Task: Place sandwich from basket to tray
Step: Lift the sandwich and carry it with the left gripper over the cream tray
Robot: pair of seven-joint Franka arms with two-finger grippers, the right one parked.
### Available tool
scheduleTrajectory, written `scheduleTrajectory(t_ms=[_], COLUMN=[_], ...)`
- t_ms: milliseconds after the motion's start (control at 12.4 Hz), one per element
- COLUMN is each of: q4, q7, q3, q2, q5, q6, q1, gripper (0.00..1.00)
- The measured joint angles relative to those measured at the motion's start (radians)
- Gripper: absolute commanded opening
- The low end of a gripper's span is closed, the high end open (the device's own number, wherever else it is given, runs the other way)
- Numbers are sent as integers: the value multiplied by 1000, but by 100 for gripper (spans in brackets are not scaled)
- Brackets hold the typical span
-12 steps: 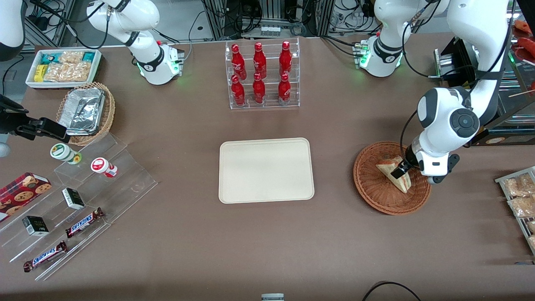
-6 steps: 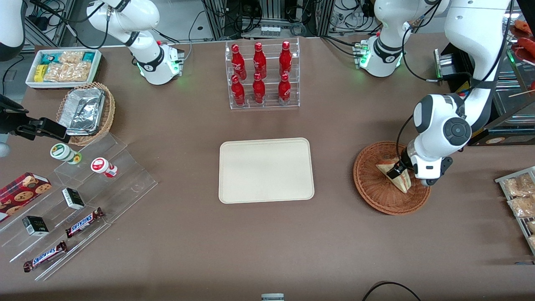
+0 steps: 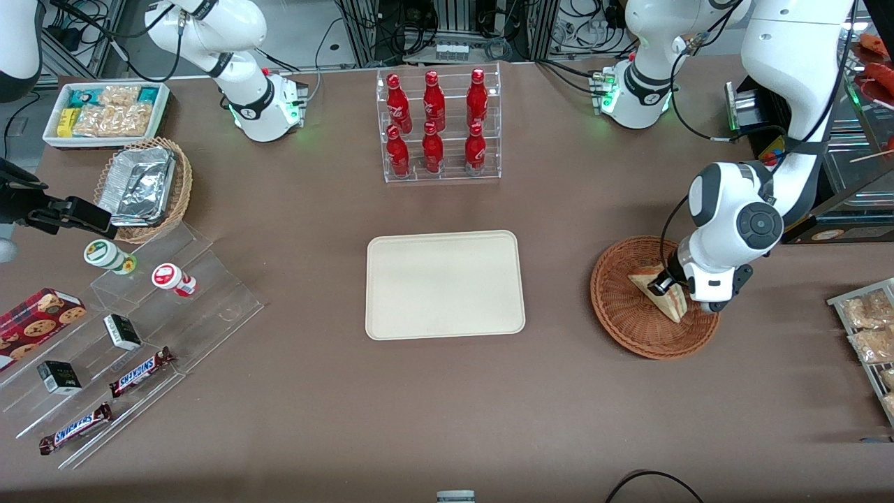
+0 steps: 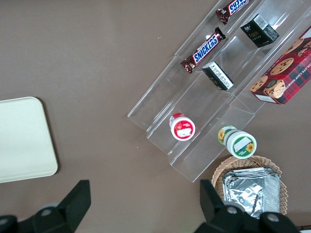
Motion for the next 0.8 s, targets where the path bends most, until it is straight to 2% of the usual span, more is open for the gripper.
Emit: scheduleTrajectory(t_ms=[402,562,804], q4=[188,233,254], q7=[61,119,174], q3=[-9,-16,-95], q2=[-12,-12,-11], q5=[35,31,17], q6=[-258,-302,-308], q1=[-98,-147,-168], gripper=[0,0,0])
